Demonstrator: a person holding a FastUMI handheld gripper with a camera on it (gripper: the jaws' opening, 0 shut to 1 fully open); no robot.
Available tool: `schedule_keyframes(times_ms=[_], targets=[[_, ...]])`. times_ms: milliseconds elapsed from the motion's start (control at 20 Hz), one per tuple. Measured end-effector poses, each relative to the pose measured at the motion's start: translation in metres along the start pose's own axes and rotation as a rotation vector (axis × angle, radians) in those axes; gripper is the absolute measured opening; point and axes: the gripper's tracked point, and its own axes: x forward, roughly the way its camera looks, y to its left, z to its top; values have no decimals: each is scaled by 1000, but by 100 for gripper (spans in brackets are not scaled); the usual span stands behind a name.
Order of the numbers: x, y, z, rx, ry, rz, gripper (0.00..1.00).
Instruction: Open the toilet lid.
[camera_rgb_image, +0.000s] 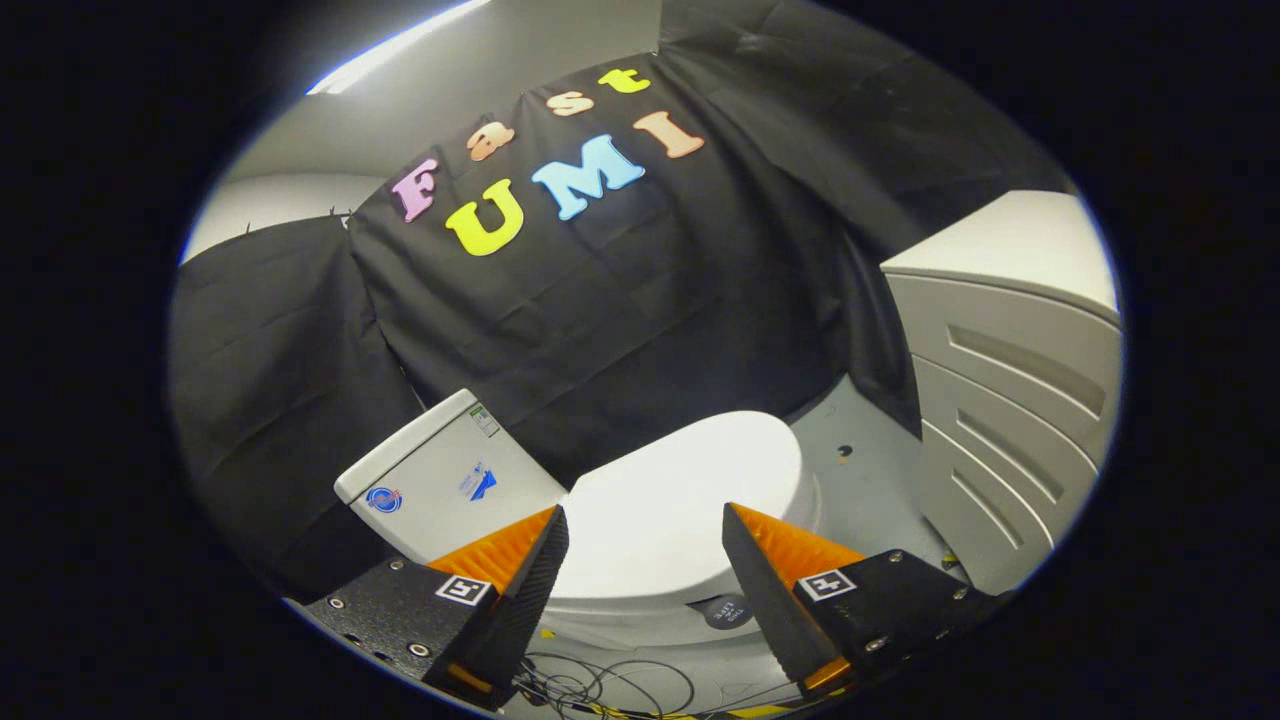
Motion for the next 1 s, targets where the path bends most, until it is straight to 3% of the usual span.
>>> schedule_keyframes(times_ms=[500, 1000], targets=[[24, -54, -56, 192, 167, -24, 94], [31, -87, -109, 471, 299, -61, 94]])
